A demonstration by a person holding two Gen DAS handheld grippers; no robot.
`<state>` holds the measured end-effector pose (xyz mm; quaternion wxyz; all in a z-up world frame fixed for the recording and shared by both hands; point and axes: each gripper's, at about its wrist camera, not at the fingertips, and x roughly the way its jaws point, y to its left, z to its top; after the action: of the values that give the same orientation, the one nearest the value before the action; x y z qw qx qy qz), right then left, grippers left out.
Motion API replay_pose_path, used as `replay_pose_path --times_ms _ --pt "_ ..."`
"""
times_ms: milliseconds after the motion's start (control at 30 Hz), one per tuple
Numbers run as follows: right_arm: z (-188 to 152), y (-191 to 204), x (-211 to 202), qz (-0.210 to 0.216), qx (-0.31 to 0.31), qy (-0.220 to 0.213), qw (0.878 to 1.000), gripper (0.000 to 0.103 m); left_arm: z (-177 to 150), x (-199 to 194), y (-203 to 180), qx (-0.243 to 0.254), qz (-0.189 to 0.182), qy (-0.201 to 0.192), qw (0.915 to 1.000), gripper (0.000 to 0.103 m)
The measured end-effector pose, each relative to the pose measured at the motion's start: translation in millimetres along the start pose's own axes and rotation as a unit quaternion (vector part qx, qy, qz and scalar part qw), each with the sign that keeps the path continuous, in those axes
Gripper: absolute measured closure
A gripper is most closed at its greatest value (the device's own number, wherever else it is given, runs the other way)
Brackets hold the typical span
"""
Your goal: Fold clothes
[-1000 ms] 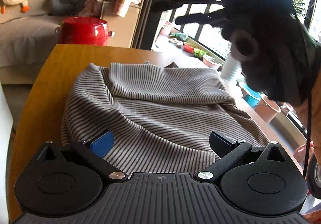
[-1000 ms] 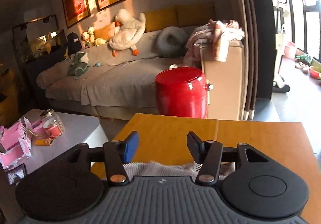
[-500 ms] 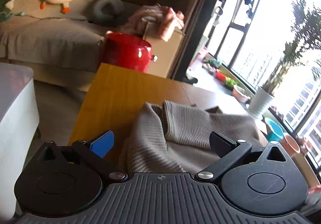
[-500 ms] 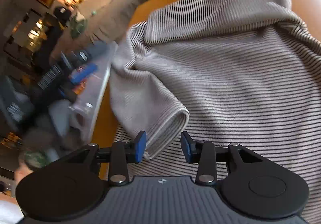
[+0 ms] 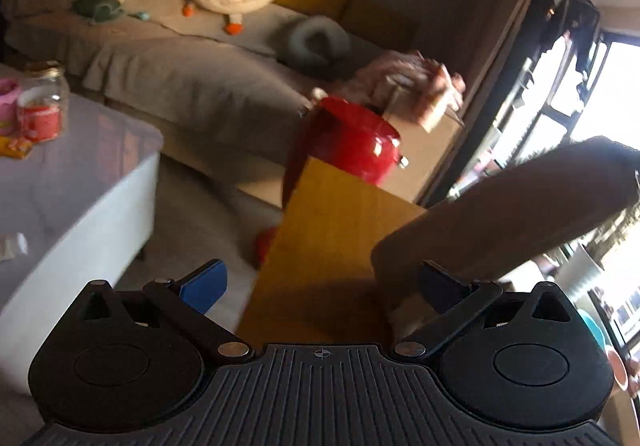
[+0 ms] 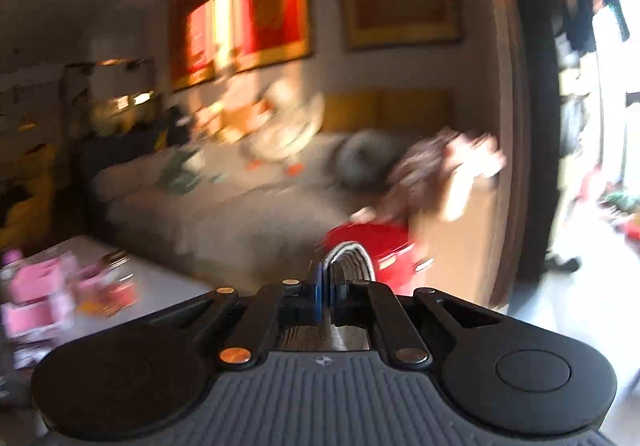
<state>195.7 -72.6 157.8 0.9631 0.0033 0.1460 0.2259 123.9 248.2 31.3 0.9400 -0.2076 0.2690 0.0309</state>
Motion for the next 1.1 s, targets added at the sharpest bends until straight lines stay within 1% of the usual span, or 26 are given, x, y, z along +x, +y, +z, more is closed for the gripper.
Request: replay_pose_path --times_ms 33,133,233,367,433,500,567,633,667,733,800,833,900,933,1000,1100 --pt "-3.3 -16.5 -1.5 -0.019 0.008 0.001 1.0 0.1 -2.8 5.1 -6.5 0.007 -0.008 0.008 0.9999 0.0" --pt "-31.7 -58.8 -3.3 -0.06 0.044 0.037 0.997 0.1 -11.5 21.3 -28.6 0.033 -0.031 0.031 0.9985 0.0" --pt "-75.8 -93.0 -0.7 -0.091 0.079 0.081 0.989 0.1 -23.5 32.7 -52.7 0.063 -0.053 0.051 0.9953 0.0" --pt "-140.6 -121.0 5.6 -0.112 0.126 0.156 0.973 0.099 -36.0 44.4 -85.9 0.113 -0.082 0.065 0.988 0.0" --pt "-166.7 -122.4 4.5 -0.125 0.134 0.184 0.966 0.095 -41.6 50.7 -99.3 0.137 -0.093 0.069 0.9837 0.0" --pt "-174.2 -126.4 -3.1 -0.136 0.139 0.183 0.964 0.083 -47.4 58.9 -110.7 0.16 -0.098 0.074 0.9795 0.0" --pt "-171.4 -125.4 -13.3 -0.145 0.133 0.168 0.966 0.08 -52.1 68.2 -118.8 0.174 -0.094 0.082 0.9768 0.0" --pt "-165.7 -121.5 -23.8 -0.151 0.125 0.147 0.97 0.08 -55.1 78.1 -123.9 0.181 -0.09 0.088 0.9753 0.0" --pt "-161.7 -117.5 -28.8 -0.146 0.125 0.133 0.972 0.08 -56.6 80.9 -126.5 0.184 -0.088 0.088 0.9749 0.0" --pt "-157.1 -108.1 -37.7 -0.119 0.142 0.106 0.977 0.077 -58.8 84.1 -129.7 0.191 -0.085 0.086 0.9741 0.0" --pt "-157.6 -99.8 -37.0 -0.089 0.163 0.094 0.978 0.07 -62.4 86.6 -130.5 0.196 -0.079 0.085 0.9738 0.0" --pt "-162.6 -95.4 -33.8 -0.075 0.17 0.096 0.978 0.068 -64.9 86.9 -130.4 0.198 -0.075 0.084 0.9737 0.0" --pt "-179.8 -85.3 -23.1 -0.054 0.175 0.115 0.976 0.062 -68.9 89.3 -129.7 0.202 -0.067 0.083 0.9735 0.0" --pt "-188.8 -80.4 -14.7 -0.057 0.168 0.13 0.976 0.062 -70.7 90.2 -129.1 0.205 -0.064 0.082 0.9734 0.0" --pt "-201.9 -71.9 -7.3 -0.065 0.125 0.133 0.981 0.062 -74.7 91.9 -127.7 0.209 -0.059 0.08 0.973 0.0" --pt "-202.6 -70.8 -4.9 -0.064 0.087 0.134 0.985 0.062 -82.0 93.6 -128.7 0.22 -0.055 0.071 0.9714 0.0"
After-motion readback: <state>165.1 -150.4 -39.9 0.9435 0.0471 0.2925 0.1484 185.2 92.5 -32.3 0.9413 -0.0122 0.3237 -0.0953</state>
